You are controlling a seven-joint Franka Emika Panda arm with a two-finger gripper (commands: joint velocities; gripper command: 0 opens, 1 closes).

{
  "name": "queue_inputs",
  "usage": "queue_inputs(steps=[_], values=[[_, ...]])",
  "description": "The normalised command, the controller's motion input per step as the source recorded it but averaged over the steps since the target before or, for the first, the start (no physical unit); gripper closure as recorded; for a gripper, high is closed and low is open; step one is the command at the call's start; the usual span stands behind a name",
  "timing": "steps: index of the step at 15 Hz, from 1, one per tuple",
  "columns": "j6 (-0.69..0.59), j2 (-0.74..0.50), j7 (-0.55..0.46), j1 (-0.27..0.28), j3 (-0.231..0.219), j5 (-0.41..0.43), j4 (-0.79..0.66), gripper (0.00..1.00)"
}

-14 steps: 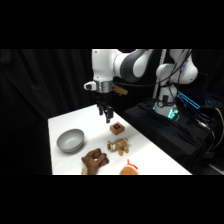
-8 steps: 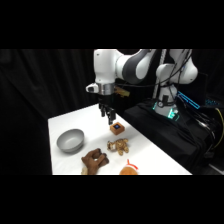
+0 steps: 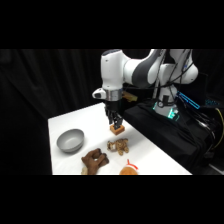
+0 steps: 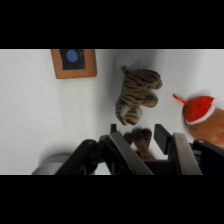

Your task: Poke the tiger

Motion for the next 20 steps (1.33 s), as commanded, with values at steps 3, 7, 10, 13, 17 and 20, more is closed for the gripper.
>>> queue_inputs(steps=[3, 7, 10, 13, 17, 20], values=[[0.21, -0.03, 0.12, 0.037, 0.018, -0.083, -0.11, 0.86], [0.30, 0.11, 0.10, 0.047, 0.030, -0.062, -0.08, 1.00], [0.30, 0.20, 0.07, 0.045, 0.027, -0.030, -0.04, 0.97], [0.31, 0.23, 0.04, 0.033, 0.017, -0.013, 0.00, 0.94], [0.29, 0.29, 0.00, 0.020, 0.014, 0.009, 0.05, 0.96], [0.29, 0.36, -0.04, 0.012, 0.038, 0.042, 0.11, 0.96]])
